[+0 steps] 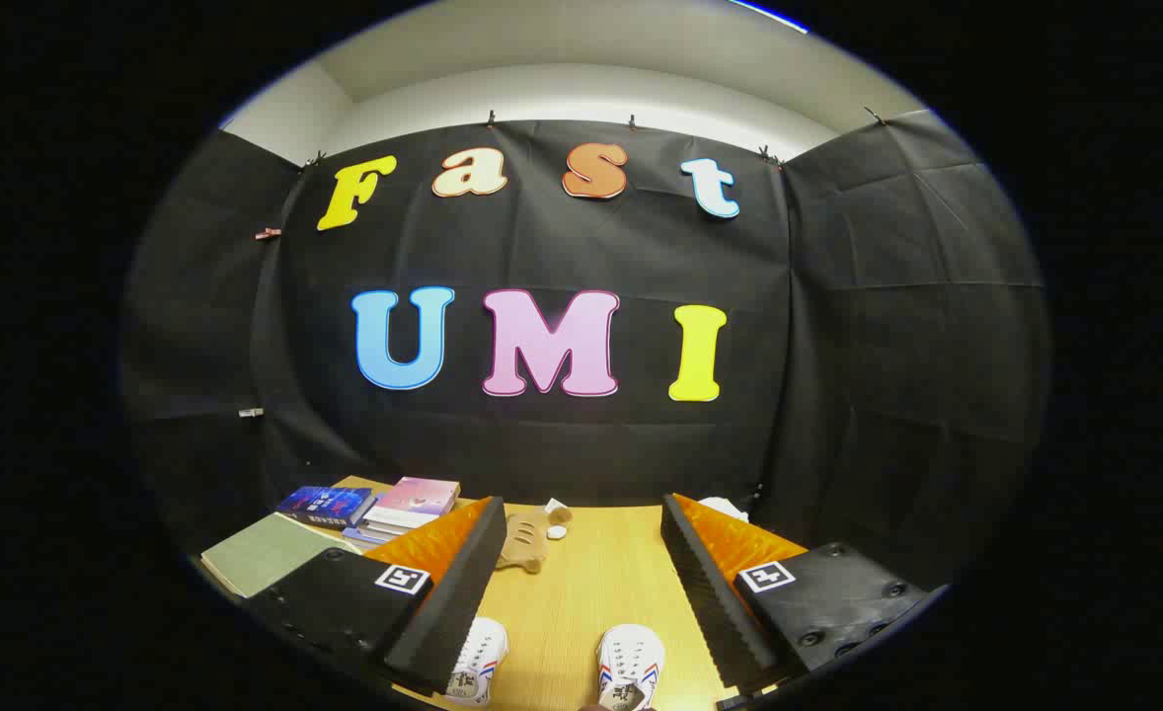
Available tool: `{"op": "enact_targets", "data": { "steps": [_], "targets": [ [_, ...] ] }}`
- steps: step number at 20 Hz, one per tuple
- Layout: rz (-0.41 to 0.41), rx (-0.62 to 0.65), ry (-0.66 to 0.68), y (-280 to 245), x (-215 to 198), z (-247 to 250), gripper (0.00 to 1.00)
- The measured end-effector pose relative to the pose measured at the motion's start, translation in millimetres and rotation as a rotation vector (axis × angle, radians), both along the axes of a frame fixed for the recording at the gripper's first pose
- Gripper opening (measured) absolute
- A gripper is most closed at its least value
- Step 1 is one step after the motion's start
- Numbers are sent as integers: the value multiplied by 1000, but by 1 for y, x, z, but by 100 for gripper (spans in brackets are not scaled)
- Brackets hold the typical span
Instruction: Open the storage box then place both shoes into the box .Put the left shoe in first, then the right shoe, with the right side of both shoes facing outward in a uniform manner.
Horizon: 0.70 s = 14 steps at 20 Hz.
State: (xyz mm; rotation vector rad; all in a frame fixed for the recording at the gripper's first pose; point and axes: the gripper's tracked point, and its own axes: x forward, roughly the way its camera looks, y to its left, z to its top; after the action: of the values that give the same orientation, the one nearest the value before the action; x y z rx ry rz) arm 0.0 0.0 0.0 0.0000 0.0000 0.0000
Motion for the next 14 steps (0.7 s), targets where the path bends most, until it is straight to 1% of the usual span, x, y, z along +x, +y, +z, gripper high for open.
{"op": "enact_targets", "data": {
  "steps": [14],
  "targets": [
    [-17, 32, 39, 2, 7, -13, 97]
  ]
}}
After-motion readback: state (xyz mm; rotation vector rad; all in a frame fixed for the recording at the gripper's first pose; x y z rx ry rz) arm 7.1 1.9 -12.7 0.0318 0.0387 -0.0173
